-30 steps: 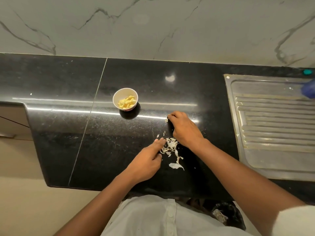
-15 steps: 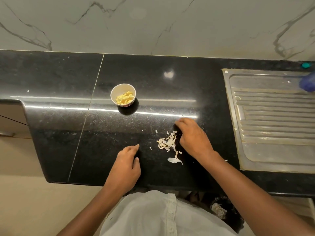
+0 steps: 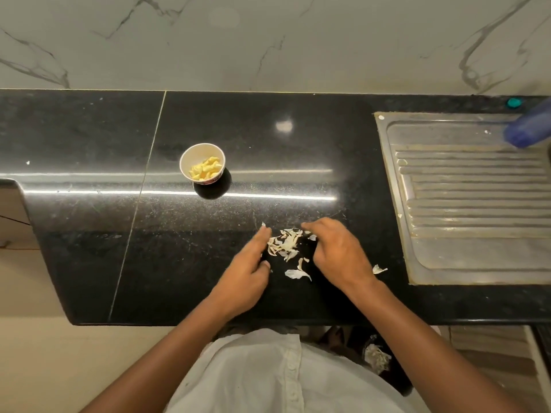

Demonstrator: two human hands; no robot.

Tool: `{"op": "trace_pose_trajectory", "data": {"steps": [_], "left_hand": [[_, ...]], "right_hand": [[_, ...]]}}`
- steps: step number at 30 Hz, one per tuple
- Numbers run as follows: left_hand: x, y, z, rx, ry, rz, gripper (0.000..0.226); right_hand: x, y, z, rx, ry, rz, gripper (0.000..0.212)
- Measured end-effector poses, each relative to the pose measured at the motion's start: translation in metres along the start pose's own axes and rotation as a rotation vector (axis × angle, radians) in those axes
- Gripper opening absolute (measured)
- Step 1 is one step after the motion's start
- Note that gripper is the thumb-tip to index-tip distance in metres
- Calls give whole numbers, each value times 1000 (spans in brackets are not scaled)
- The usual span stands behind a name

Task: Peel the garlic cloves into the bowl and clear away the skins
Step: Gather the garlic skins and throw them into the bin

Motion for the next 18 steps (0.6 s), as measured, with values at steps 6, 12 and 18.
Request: {"op": "trace_pose_trajectory", "data": {"steps": [6, 12, 18], "left_hand": [[-22, -27, -2, -202, 2, 96, 69], [-37, -15, 3, -276, 19, 55, 70], [-32, 14, 11, -262, 58, -45, 70]], "right_hand": [[40, -30, 72, 86, 338, 80, 43], [80, -17, 97, 46, 549, 22, 43], [69, 4, 55, -39, 460, 17, 43]]}}
Point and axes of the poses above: each hand's wrist, its own x-axis away from the middle knuckle, its own y-axis out of the palm, z = x × y, the point moved 6 cm from there along -x, towards the middle knuckle, and after that the axes turned 12 degrees about x, right-handed, at the moved point
